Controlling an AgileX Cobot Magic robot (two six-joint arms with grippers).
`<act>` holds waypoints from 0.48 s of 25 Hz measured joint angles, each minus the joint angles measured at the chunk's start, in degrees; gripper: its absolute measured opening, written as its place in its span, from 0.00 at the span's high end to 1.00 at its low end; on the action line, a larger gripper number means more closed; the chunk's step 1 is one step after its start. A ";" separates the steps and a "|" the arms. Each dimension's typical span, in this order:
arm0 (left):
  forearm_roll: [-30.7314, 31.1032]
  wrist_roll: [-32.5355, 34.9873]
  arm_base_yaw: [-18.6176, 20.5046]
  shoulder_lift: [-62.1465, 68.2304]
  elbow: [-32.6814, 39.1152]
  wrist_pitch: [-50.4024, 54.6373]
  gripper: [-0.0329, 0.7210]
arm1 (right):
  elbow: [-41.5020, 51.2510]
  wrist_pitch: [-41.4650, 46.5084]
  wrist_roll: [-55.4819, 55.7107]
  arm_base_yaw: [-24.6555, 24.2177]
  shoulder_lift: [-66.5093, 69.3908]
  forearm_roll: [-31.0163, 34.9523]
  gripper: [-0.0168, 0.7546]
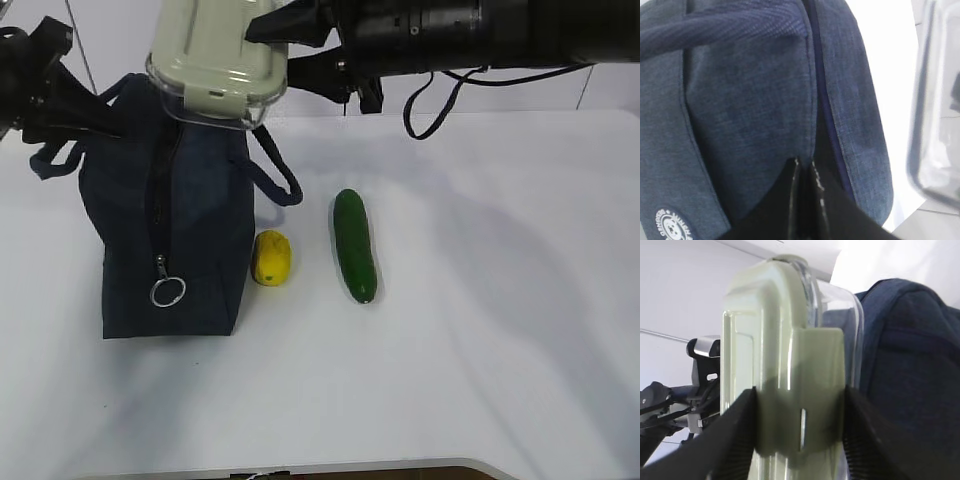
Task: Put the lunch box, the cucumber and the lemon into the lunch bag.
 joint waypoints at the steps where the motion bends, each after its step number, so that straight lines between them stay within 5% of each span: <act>1: 0.00 0.00 -0.04 0.00 0.00 0.00 0.97 | 0.00 0.00 0.00 0.36 0.37 0.11 0.48; 12: 0.00 0.33 -0.13 0.00 0.00 0.15 0.97 | -0.14 -1.45 -1.53 3.60 3.28 0.08 0.48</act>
